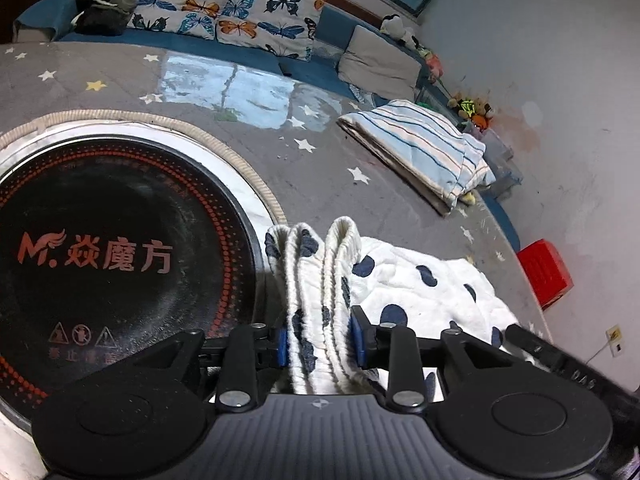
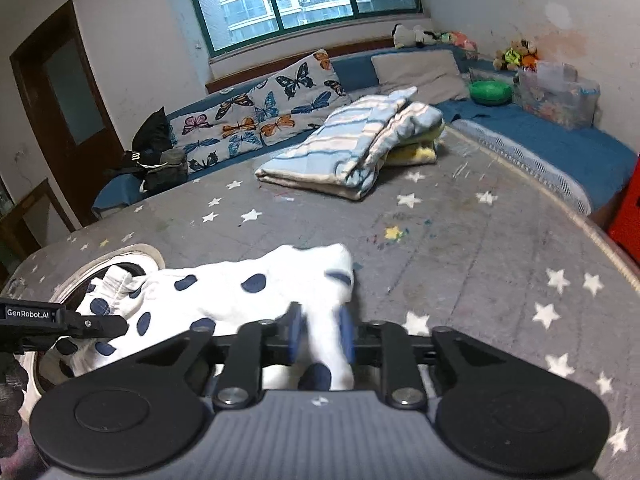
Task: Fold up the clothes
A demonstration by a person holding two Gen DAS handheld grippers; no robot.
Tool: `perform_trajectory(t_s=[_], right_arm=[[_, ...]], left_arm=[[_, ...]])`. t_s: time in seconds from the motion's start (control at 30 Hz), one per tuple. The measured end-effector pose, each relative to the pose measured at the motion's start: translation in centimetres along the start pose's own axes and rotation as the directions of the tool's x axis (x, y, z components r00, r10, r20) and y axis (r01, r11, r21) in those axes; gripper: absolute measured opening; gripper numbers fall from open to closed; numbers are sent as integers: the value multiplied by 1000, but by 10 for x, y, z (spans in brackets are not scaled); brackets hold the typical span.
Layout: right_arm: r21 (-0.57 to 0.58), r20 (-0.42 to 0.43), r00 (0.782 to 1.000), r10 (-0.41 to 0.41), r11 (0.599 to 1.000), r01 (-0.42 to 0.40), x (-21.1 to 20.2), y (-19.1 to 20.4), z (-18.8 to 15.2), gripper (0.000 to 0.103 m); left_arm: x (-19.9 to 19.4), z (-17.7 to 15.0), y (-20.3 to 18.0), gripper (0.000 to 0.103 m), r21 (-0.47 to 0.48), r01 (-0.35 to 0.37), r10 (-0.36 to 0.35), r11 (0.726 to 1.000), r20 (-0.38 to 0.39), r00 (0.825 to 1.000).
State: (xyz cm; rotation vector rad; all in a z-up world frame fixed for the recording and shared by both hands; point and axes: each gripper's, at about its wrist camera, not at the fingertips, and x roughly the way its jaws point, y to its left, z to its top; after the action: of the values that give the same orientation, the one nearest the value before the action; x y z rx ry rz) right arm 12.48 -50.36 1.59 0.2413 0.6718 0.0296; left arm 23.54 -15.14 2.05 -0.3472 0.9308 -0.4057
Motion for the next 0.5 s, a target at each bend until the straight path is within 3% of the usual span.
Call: perform_trajectory(t_s=[0.07, 0.1, 0.27, 0.5], right_arm=[[-10, 10, 1000, 0, 1000, 0, -1, 2, 4, 29], [-13, 13, 1000, 5, 1000, -5, 0, 3, 7, 39], [-16, 9, 999, 32, 999, -32, 11, 12, 17, 61], [-58, -64, 997, 43, 997, -47, 46, 30, 22, 68]], left_arm=[[-2, 1, 0, 49, 21, -25, 25, 999, 3, 1000], [-3, 2, 0, 51, 31, -36, 36, 999, 7, 999], [-16, 11, 1, 64, 60, -62, 59, 996, 55, 997], [-19, 22, -11, 58, 125, -67, 53, 990, 112, 992]])
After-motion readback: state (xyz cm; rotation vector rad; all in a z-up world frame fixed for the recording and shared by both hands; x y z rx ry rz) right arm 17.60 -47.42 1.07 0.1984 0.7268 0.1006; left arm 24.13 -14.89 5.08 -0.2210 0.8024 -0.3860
